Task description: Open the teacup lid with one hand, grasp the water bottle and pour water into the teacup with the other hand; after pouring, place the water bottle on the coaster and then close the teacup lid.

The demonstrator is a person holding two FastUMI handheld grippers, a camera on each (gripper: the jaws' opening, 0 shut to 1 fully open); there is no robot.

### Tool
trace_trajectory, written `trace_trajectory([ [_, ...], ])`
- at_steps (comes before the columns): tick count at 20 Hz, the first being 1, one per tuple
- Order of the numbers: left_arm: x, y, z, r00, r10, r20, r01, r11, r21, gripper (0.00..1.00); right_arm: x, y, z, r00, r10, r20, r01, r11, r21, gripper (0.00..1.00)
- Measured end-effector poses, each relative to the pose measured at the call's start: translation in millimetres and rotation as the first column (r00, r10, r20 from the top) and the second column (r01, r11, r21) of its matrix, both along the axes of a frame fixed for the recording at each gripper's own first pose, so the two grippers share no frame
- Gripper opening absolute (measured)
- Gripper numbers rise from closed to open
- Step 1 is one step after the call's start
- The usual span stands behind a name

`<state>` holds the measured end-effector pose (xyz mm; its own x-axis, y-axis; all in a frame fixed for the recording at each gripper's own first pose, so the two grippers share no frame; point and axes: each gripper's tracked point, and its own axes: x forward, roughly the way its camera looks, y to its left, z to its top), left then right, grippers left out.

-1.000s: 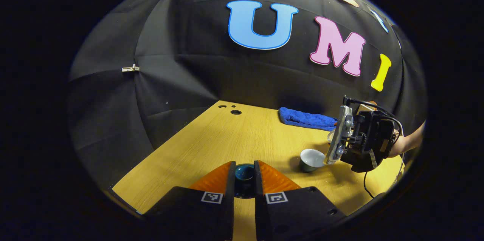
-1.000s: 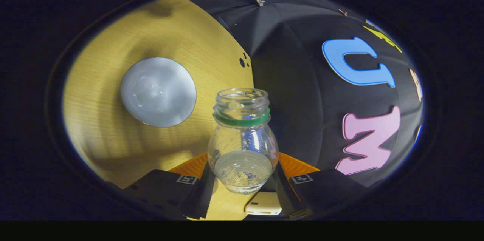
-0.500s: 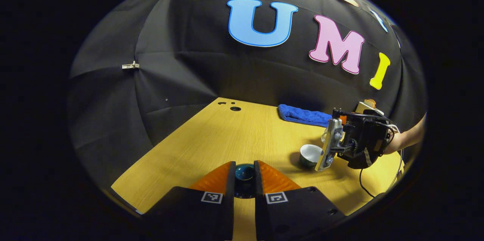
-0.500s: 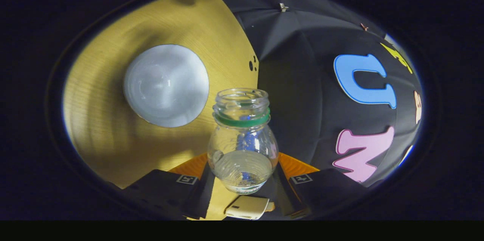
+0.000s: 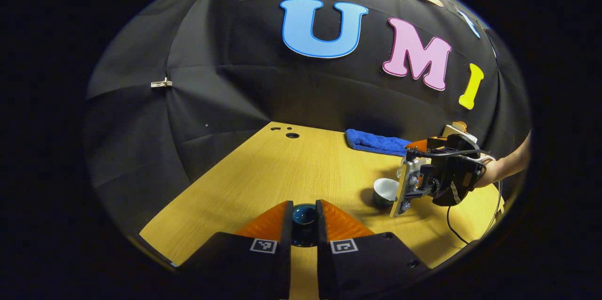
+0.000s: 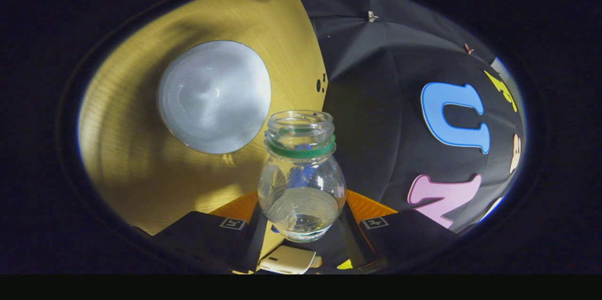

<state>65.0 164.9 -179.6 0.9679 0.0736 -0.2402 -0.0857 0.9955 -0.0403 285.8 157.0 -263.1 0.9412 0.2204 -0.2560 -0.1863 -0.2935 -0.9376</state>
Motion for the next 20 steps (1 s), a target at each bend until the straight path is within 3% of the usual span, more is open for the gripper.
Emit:
trace_trajectory([
  [2,-1,0,-1,1.000,0.001,-0.001,-0.001,1.000,-0.003,0.27,1,3,2,1.000,0.022,0.009,-0.022,0.999,-0.024,0.69],
  [3,-2,0,-2,1.000,0.002,-0.001,-0.002,1.000,-0.003,0.27,0,3,2,0.999,0.033,0.013,-0.032,0.999,-0.033,0.73],
  [4,-2,0,-1,1.000,0.006,-0.003,-0.006,1.000,-0.001,0.27,-1,2,1,0.999,0.039,0.016,-0.038,0.998,-0.041,0.69],
  [6,-3,1,-2,1.000,0.007,-0.004,-0.007,1.000,0.000,0.27,-1,4,2,0.999,0.048,0.019,-0.047,0.998,-0.047,0.74],
  [20,-15,5,-5,1.000,0.012,-0.012,-0.012,1.000,0.000,0.27,2,9,6,0.993,0.114,0.042,-0.108,0.986,-0.129,0.74],
])
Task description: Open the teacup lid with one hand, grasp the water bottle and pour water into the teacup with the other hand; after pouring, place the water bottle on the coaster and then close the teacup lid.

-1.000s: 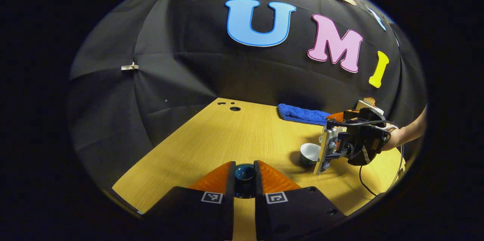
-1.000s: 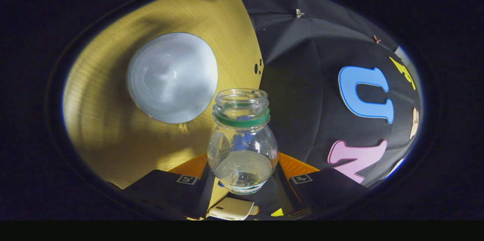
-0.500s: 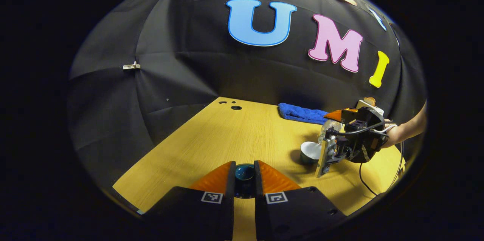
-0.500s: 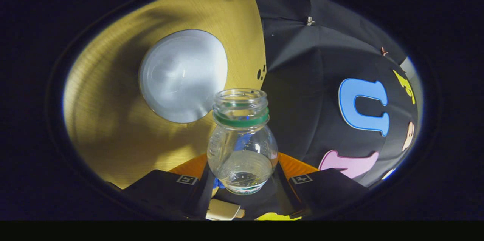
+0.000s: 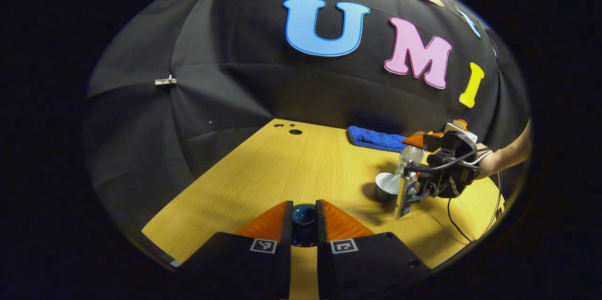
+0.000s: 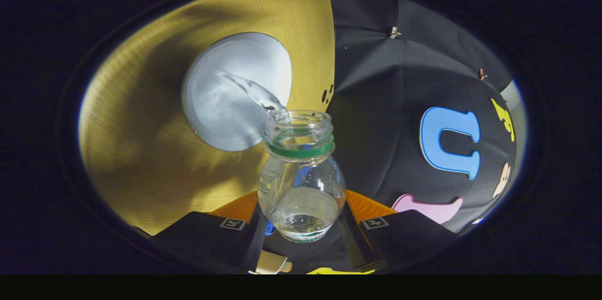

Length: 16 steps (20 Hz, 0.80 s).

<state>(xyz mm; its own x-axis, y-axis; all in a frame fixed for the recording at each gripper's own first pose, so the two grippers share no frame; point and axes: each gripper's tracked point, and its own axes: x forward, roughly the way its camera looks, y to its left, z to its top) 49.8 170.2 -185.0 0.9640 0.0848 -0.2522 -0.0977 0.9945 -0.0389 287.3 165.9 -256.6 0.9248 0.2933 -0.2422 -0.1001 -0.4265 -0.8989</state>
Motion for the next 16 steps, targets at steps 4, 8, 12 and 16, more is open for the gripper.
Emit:
trace_trajectory([
  [4,-1,3,-2,1.000,0.005,-0.001,-0.005,1.000,0.006,0.27,1,2,0,1.000,0.019,0.011,-0.019,1.000,-0.020,0.74],
  [8,-3,8,1,1.000,0.001,0.005,-0.001,0.999,0.049,0.27,2,3,2,0.999,0.047,0.017,-0.046,0.998,-0.041,0.74],
  [12,-2,16,3,1.000,0.010,0.007,-0.011,0.998,0.062,0.27,4,5,4,0.996,0.080,0.028,-0.078,0.994,-0.071,0.74],
  [16,-4,18,1,1.000,0.020,0.007,-0.021,0.998,0.059,0.27,12,6,10,0.993,0.109,0.044,-0.104,0.990,-0.099,0.74],
])
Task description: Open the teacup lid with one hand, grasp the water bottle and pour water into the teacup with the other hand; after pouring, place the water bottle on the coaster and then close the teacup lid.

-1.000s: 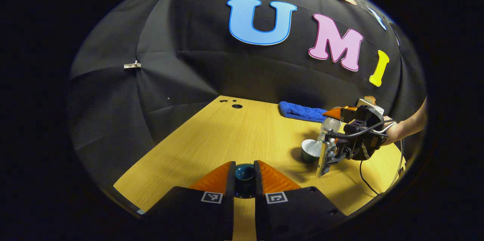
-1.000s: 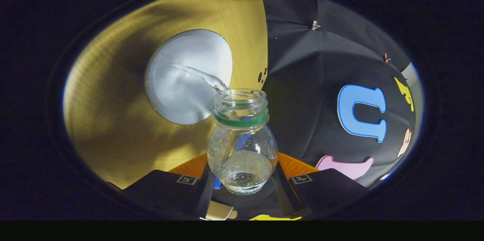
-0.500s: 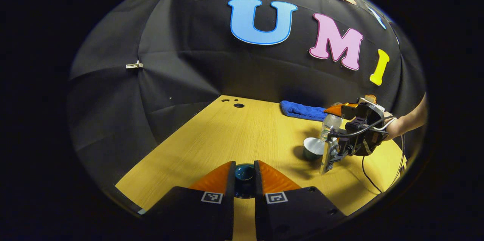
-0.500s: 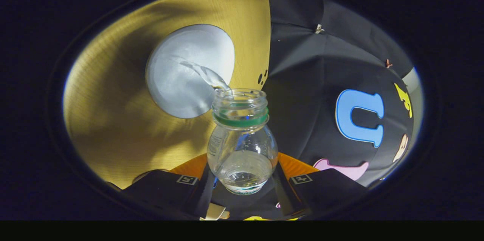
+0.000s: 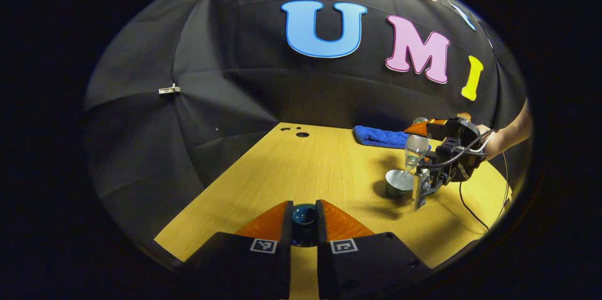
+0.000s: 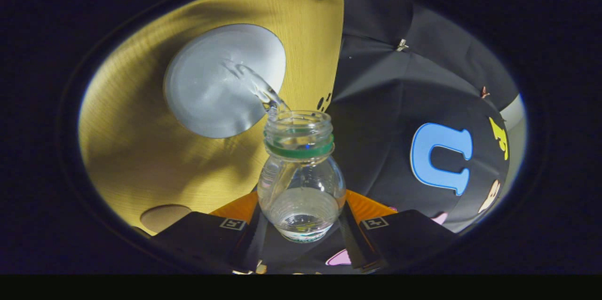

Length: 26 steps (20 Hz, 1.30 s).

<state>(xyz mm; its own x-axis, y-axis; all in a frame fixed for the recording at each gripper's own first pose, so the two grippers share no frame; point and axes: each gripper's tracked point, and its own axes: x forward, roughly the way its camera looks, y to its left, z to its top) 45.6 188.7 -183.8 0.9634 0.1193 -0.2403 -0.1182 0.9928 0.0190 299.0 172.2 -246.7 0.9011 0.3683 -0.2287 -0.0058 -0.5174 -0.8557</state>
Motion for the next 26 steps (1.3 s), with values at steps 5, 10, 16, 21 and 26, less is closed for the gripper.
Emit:
trace_trajectory([
  [5,-2,-1,-2,1.000,0.000,-0.004,0.000,1.000,-0.002,0.27,3,2,3,0.999,0.031,0.013,-0.031,0.999,-0.029,0.74],
  [10,-1,0,-1,1.000,0.008,-0.001,-0.008,1.000,0.002,0.27,7,3,9,0.997,0.065,0.030,-0.063,0.996,-0.061,0.74],
  [16,-2,0,3,1.000,0.012,0.006,-0.012,1.000,0.004,0.27,8,7,21,0.994,0.091,0.061,-0.086,0.993,-0.081,0.74],
  [21,-5,-3,2,1.000,0.009,0.005,-0.009,1.000,0.006,0.27,8,11,23,0.991,0.113,0.068,-0.105,0.989,-0.102,0.73],
  [26,-6,-8,7,1.000,0.005,0.016,-0.005,1.000,0.014,0.27,6,13,31,0.988,0.130,0.078,-0.120,0.985,-0.123,0.73],
])
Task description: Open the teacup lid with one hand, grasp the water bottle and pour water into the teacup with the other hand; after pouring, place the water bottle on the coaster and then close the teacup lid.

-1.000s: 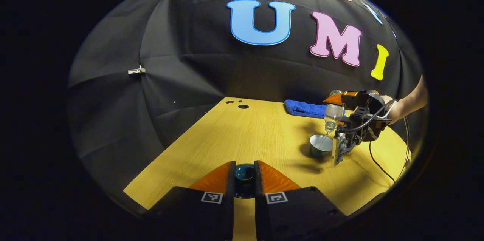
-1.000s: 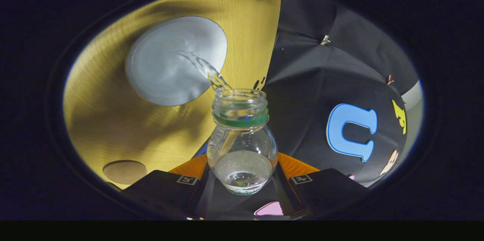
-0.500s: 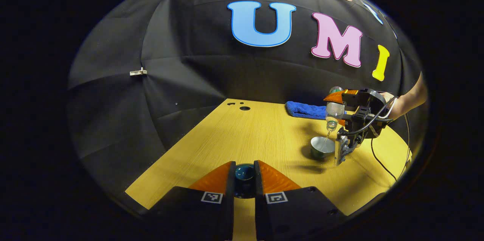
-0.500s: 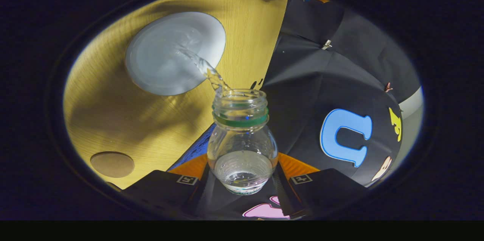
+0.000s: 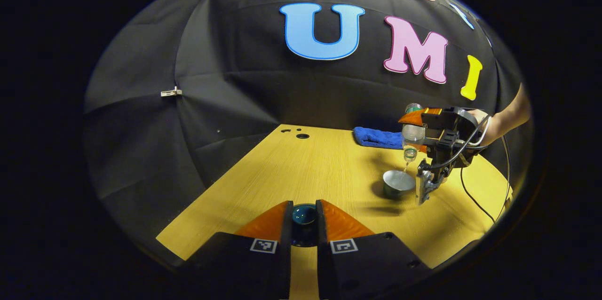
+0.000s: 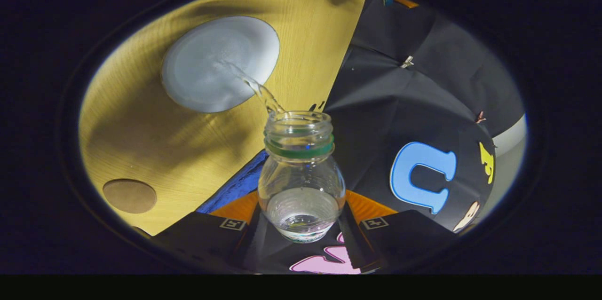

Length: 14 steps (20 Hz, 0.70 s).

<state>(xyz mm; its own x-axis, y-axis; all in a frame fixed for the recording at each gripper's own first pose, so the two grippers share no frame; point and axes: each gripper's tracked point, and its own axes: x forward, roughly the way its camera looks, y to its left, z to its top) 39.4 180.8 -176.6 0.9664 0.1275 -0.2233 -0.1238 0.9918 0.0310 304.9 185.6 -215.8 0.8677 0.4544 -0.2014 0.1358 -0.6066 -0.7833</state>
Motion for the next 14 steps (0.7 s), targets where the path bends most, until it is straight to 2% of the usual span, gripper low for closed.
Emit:
trace_trajectory([
  [14,-6,-19,11,1.000,-0.013,0.027,0.012,1.000,0.022,0.27,-14,-1,7,0.999,0.042,0.014,-0.041,0.999,-0.026,0.73],
])
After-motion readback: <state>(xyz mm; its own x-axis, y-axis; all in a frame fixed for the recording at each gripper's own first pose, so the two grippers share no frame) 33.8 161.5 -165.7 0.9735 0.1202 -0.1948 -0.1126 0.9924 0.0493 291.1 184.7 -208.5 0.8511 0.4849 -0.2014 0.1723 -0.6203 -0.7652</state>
